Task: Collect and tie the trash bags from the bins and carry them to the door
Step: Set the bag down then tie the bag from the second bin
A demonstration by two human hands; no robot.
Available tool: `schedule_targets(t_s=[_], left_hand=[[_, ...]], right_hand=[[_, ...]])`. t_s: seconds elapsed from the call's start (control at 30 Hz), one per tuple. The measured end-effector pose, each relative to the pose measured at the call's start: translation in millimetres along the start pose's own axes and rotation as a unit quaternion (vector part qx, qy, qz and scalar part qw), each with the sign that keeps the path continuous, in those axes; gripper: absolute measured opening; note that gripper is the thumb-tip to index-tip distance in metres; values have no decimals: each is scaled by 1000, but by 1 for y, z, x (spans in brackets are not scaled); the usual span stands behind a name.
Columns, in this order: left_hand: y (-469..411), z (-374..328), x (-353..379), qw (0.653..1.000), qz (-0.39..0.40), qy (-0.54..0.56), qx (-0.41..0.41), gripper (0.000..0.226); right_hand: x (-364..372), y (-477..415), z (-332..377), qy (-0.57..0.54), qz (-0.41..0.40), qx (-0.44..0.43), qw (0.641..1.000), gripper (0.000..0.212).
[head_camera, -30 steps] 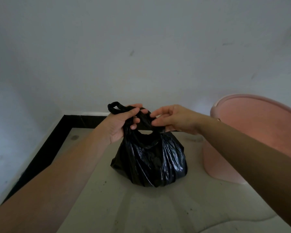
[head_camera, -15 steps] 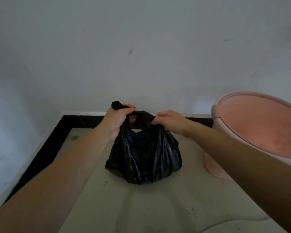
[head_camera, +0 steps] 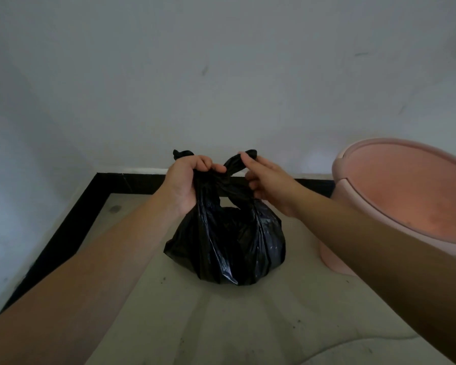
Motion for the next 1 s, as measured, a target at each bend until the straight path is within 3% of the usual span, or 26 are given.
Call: schedule_targets(t_s=[0.1, 0.2, 0.27, 0.37, 0.47, 0.53, 0.63, 0.7, 0.77, 0.83, 0.93, 1.0], left_hand=[[1, 6, 2, 999, 0, 36, -4, 17], [2, 15, -5, 999, -20, 41, 14, 12], [2, 22, -27, 999, -51, 2, 18, 13], [0, 24, -80, 979, -155, -131, 23, 24], [-4, 23, -114, 955, -226, -190, 17, 26], [-7, 23, -115, 965, -228, -125, 22, 26], [-12, 28, -104, 977, -211, 11, 10, 20], [-13, 44, -100, 979, -204, 18, -21, 13], [-10, 63, -97, 975, -188, -103, -50, 4], [-8, 78, -92, 954, -163, -247, -55, 20], [-13, 84, -76, 948, -151, -281, -10, 33], [-17, 77, -65, 941, -199, -264, 68, 26]], right_hand=[[-1, -3, -3, -37, -59, -3, 998, 34], [-8, -4, -18, 14, -96, 35, 995, 27], [-36, -8, -32, 99, -167, 57, 979, 27], [-94, -14, -52, 201, -282, 94, 933, 42], [-105, -16, -59, 189, -321, 58, 926, 38], [-85, -14, -52, 39, -310, 19, 950, 27], [-47, -10, -48, -127, -156, 84, 976, 38], [-31, -9, -60, -61, -94, 120, 986, 59], [-23, -8, -81, 74, -112, 142, 981, 99], [-18, -15, -102, 167, -115, 142, 969, 124], [-21, -35, -118, 182, -130, 111, 968, 118], [-15, -28, -94, 174, -170, 27, 969, 90]])
Point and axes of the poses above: each hand's wrist, its own y-axis away from the middle knuckle, its own x-axis out of the palm, z = x × y, the point moved 4 cm from there along -y, towards the middle knuckle, and after that the axes turned 6 degrees about -z, right-handed, at the moved point
